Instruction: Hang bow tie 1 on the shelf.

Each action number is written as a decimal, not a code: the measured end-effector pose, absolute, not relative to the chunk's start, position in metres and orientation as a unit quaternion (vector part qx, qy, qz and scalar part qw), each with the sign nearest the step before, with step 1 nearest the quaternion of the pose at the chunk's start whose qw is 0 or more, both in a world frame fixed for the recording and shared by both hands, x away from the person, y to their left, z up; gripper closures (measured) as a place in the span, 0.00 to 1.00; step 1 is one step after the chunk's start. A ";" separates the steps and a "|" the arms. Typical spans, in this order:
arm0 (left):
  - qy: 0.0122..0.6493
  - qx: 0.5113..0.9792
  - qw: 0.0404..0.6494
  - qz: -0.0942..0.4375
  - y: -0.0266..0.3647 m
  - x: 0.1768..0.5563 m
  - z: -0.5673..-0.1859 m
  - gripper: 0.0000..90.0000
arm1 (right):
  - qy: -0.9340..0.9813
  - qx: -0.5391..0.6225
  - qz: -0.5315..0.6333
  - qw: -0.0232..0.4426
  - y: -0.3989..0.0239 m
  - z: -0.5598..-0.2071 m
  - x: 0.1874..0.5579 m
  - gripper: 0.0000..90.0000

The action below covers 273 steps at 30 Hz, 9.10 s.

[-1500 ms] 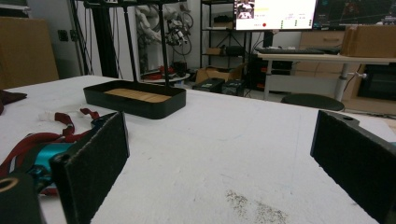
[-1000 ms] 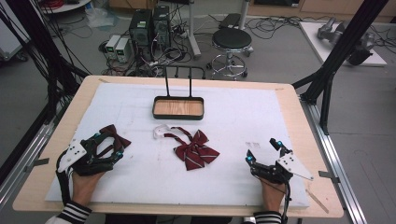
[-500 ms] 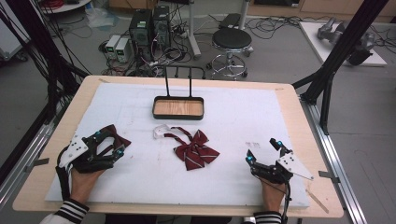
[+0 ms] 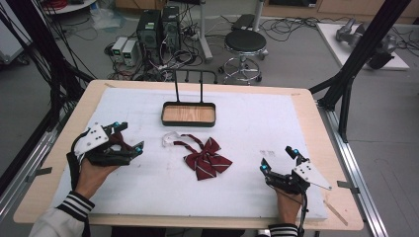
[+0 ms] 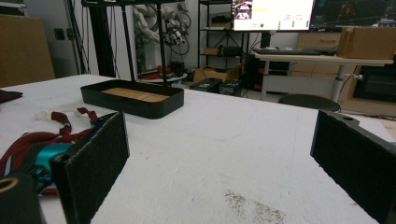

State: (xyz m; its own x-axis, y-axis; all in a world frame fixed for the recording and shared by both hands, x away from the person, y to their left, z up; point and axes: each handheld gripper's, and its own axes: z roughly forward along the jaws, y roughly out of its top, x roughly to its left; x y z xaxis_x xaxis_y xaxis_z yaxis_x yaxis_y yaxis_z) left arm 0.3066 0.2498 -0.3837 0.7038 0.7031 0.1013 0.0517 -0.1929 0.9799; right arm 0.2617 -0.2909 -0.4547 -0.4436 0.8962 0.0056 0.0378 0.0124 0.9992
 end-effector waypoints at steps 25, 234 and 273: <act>0.231 0.837 0.467 0.169 0.149 0.357 -0.363 0.15 | 0.610 0.380 0.591 0.366 -0.291 -0.455 0.262 0.04; 0.380 0.754 0.478 0.242 0.191 0.495 -0.248 0.83 | 0.602 0.391 0.595 0.361 -0.293 -0.455 0.263 0.04; 0.434 0.755 0.438 0.223 0.250 0.476 -0.327 0.83 | 0.605 0.388 0.591 0.366 -0.292 -0.455 0.262 0.04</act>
State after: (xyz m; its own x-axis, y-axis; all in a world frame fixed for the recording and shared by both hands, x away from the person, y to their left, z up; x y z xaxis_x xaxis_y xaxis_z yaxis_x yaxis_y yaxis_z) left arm 0.4758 0.2501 -0.3273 0.5241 0.8505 -0.0434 0.4600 -0.2398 0.8550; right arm 0.2621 -0.2919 -0.4548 -0.4305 0.9025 0.0168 0.0366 -0.0011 0.9993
